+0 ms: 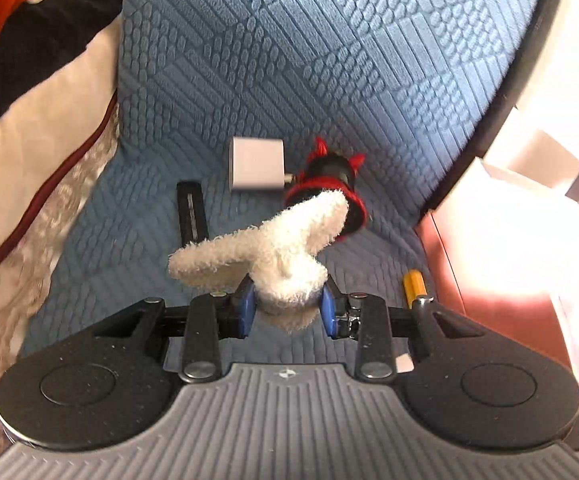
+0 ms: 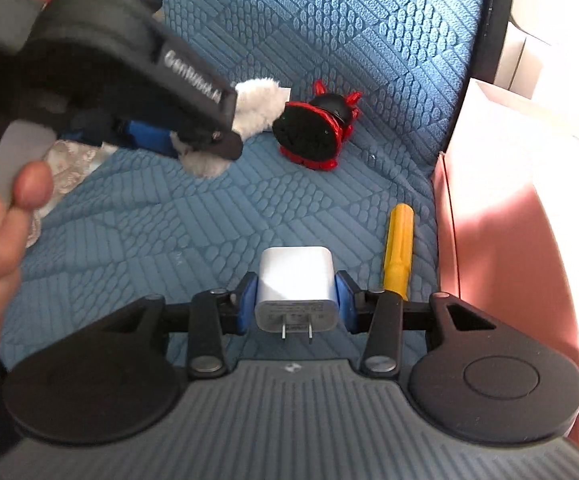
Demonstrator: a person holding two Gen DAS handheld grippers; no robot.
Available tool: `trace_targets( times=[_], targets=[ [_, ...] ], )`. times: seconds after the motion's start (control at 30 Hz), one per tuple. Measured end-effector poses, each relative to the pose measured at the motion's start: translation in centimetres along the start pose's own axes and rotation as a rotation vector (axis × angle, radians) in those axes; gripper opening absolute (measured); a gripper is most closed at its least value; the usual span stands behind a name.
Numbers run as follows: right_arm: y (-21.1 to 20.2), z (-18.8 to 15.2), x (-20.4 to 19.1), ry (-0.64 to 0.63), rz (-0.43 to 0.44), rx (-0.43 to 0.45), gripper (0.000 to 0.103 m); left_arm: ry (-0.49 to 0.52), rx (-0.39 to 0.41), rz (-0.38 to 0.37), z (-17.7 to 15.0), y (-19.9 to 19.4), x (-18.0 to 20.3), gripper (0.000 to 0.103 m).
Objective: Organize rigid objects
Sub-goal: 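Close the left tool on the white plush toy and lift it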
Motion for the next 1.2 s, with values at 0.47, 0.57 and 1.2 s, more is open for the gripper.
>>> trace_targets(
  times=[0.47, 0.57, 1.2],
  targets=[
    [-4.5, -3.7, -0.3, 0.012, 0.037, 0.019, 0.045, -0.005, -0.096, 0.079, -7.1, -1.7, -1.2, 0.038],
    [-4.7, -4.6, -0.2, 0.025, 0.052, 0.007, 0.045, -0.006, -0.124, 0.109, -8.1, -1.1, -1.4, 0.038],
    [-1.9, -5.5, 0.8, 0.145, 0.055, -0.109, 0.046, -0.242, -0.098, -0.036, -9.5, -0.8, -1.9, 0.055]
  ],
)
Point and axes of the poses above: each gripper's, at about its wrist camera, not at the fingertips, and y roughly the way its jaws point, x to its right, z to its top, the point moved 5 cm from there along y, roughly the way its jaws point, and after that the axes turned 15 degrees about -x, right-handed, at the moved point
